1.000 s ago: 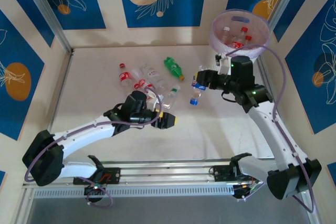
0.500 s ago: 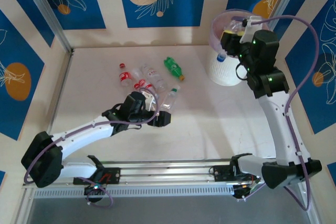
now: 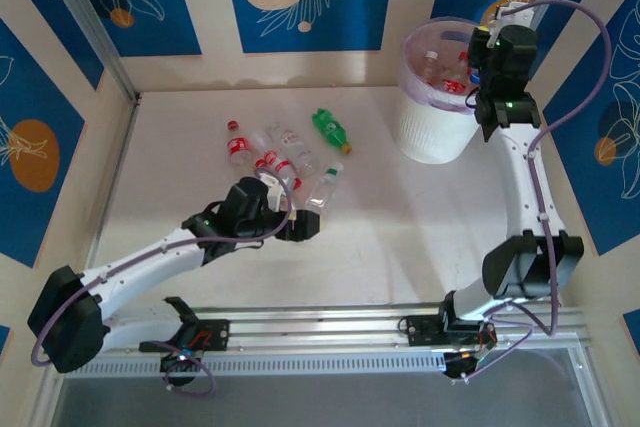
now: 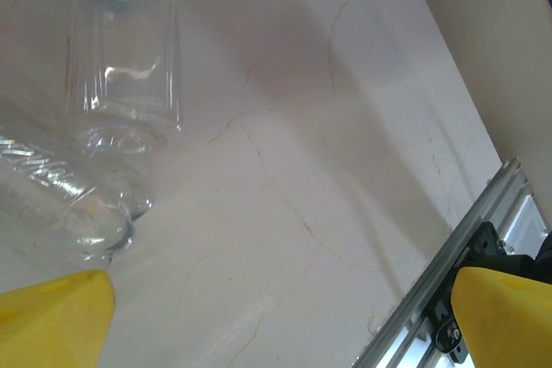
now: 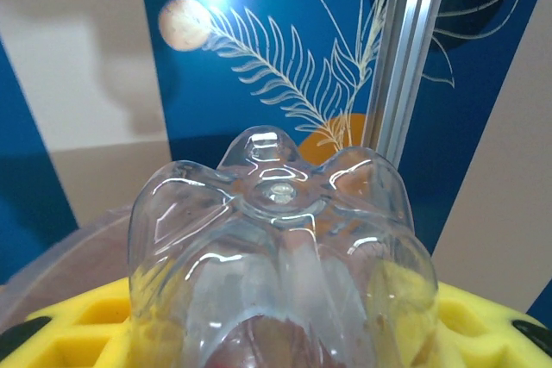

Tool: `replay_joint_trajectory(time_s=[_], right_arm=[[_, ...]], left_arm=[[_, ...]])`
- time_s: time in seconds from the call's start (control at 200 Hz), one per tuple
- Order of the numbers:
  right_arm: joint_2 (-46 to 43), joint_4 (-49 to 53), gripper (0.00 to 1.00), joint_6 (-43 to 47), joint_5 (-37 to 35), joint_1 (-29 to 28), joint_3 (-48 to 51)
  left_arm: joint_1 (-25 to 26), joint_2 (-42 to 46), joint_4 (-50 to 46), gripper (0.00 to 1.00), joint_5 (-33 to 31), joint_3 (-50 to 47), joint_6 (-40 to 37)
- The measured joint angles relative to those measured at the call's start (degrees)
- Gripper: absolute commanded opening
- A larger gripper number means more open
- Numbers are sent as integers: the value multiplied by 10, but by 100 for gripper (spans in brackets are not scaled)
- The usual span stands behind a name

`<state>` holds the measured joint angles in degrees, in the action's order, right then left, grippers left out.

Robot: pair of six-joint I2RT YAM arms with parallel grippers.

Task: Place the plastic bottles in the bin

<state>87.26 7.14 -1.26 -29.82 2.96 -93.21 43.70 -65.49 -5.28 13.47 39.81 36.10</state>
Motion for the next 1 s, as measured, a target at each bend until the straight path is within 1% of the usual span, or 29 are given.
replay_joint_trajectory(time_s=[0.16, 0.25, 0.395, 0.515, 0.675, 0.82, 0.905, 1.0], right_arm=[[43, -2, 38, -3, 4, 45, 0], [67, -1, 38, -15, 25, 66, -2], [99, 16, 39, -29, 48, 77, -2], [129, 28, 41, -35, 62, 81, -12], [160, 54, 51, -47, 69, 82, -58], [189, 77, 65, -56, 76, 82, -103], [193, 82, 72, -59, 79, 82, -109], [193, 82, 77, -63, 85, 82, -110]], left_arm=[[0, 15, -3, 100, -5, -17, 9], [0, 21, -3, 100, -7, -17, 9], [0, 19, -3, 100, -9, -17, 10], [0, 14, -3, 100, -10, -17, 10], [0, 9, -3, 100, -11, -17, 10], [0, 9, -3, 100, -12, -17, 10], [0, 9, -3, 100, -12, -17, 10], [0, 9, -3, 100, -12, -17, 10]])
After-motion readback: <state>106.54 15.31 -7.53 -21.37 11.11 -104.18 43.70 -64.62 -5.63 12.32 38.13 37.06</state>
